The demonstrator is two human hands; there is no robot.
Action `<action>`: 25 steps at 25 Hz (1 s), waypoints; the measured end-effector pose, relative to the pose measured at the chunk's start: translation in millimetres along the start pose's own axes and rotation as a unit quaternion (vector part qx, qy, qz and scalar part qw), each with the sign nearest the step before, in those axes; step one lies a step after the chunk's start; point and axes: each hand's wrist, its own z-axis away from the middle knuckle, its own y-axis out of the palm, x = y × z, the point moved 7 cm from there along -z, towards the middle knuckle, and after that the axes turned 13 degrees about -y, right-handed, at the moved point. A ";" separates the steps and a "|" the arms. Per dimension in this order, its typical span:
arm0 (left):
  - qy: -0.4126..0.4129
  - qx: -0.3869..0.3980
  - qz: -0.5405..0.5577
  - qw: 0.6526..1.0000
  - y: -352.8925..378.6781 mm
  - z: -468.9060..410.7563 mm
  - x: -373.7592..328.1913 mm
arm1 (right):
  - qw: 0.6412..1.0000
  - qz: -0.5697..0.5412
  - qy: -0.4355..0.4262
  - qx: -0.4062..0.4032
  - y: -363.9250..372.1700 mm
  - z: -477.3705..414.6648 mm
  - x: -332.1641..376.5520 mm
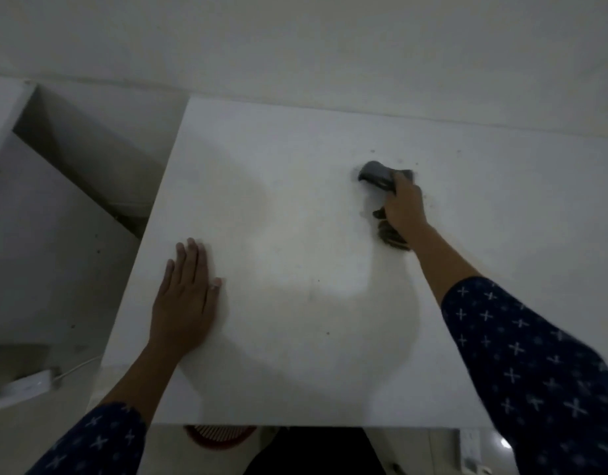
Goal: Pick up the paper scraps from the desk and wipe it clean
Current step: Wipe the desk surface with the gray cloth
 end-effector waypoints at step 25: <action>0.034 0.013 0.048 0.998 -14.2 47.2 52.5 | 0.917 0.009 -0.347 0.194 176.3 263.6 234.3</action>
